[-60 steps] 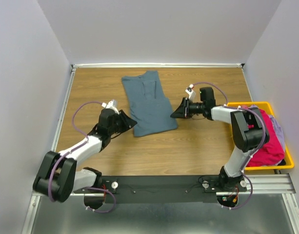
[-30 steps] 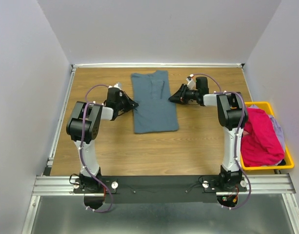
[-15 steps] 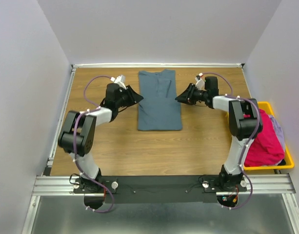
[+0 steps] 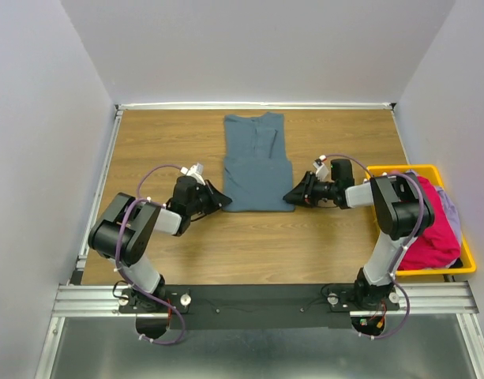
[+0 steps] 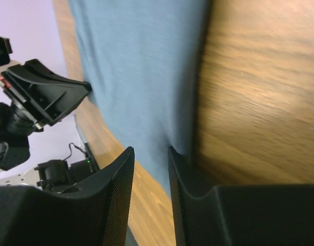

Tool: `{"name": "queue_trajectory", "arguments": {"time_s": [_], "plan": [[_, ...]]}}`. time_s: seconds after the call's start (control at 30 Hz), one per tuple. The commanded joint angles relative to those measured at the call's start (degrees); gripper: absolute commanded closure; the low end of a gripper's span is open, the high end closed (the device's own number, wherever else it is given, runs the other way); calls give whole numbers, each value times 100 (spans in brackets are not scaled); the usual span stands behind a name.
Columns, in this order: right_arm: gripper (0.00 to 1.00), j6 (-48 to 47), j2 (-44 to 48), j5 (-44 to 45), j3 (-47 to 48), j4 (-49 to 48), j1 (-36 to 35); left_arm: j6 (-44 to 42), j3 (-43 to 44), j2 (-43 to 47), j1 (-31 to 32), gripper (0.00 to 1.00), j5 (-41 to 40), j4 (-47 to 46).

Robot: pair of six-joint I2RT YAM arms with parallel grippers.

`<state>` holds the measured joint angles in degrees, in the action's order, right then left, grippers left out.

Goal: Fold and stack the t-shirts
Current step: Fold the tshirt

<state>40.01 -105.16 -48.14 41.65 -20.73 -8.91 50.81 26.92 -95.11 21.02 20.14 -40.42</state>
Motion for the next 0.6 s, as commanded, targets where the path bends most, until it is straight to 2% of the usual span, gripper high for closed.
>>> {"name": "queue_trajectory", "arguments": {"time_s": [0.0, 0.17, 0.33, 0.43, 0.57], "plan": [[60, -82, -425, 155, -358, -431, 12, 403, -256, -51, -1, 87, -291, -466], [61, -81, -417, 402, -596, -572, 56, 606, -775, 141, 8, 91, -370, -466], [61, -168, 162, 437, -413, -380, -14, 615, -1074, 432, 25, 92, -397, -423], [61, -729, 286, 560, 473, 593, -470, 510, -1083, 537, 60, 92, -379, -335], [60, -618, -47, 595, 1485, 667, -1111, 518, -1110, 703, 69, 92, -353, -264]]}}
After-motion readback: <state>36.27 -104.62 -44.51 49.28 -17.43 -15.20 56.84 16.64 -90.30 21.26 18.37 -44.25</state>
